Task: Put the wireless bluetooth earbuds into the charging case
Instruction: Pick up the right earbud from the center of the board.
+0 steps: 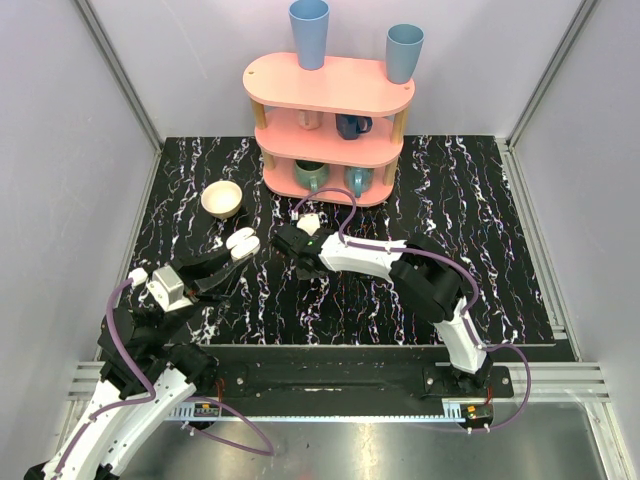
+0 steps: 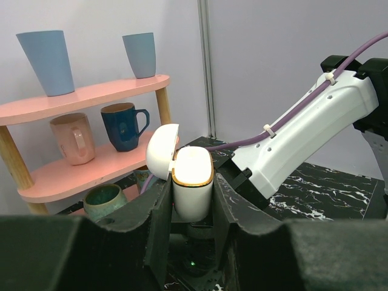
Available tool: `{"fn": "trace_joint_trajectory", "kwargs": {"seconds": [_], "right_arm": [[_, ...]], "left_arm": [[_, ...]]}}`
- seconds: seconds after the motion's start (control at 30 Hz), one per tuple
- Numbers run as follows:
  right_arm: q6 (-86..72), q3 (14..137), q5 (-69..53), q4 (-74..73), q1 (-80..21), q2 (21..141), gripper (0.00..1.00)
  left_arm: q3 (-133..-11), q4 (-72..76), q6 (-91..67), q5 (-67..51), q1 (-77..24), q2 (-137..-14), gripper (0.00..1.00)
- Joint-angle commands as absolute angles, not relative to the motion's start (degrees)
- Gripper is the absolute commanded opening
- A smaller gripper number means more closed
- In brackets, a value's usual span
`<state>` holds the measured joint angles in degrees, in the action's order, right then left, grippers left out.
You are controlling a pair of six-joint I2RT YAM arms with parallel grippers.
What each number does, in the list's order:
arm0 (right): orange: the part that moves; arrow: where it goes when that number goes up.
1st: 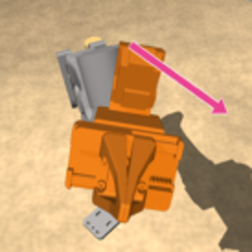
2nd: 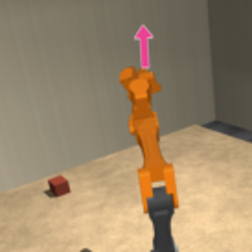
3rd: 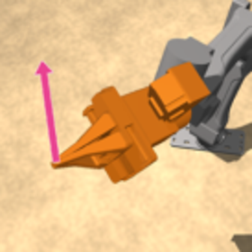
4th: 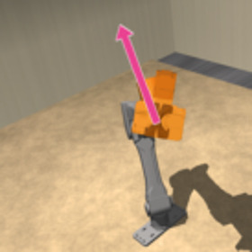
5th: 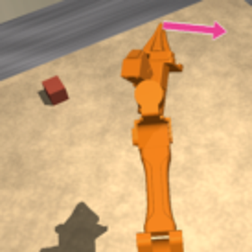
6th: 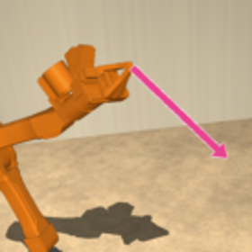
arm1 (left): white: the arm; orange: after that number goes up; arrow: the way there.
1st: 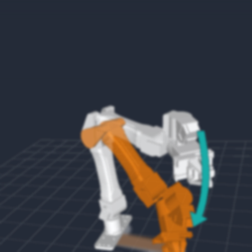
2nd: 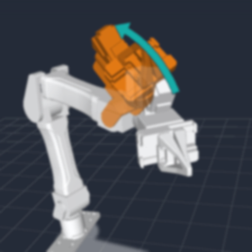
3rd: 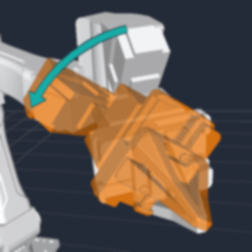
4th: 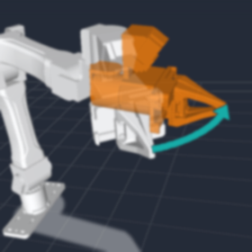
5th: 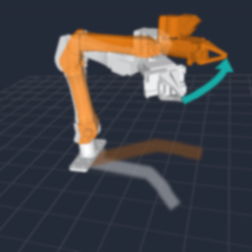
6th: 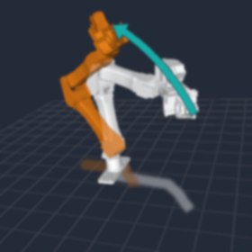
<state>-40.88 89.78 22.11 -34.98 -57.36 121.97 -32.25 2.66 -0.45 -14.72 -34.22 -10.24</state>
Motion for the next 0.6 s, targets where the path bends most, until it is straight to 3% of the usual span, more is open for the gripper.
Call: {"fn": "trace_joint_trajectory", "kwargs": {"seconds": [0.0, 0.3, 0.57], "right_arm": [[-39.99, 90.35, 25.22, -34.89, -57.92, 121.73, 0.24], [-36.48, 86.13, 29.44, -29.54, -57.92, 116.99, 0.24], [-37.87, 85.35, 24.17, -29.62, -58.01, 118.30, 0.26]], "left_arm": [[-32.70, 5.10, -1.49, -14.24, -34.01, -10.81, 0.00], [-32.87, 5.54, -1.58, -14.59, -34.10, -11.43, 0.00], [-32.61, 5.89, -1.85, -14.50, -34.01, -11.60, 0.00]]}}
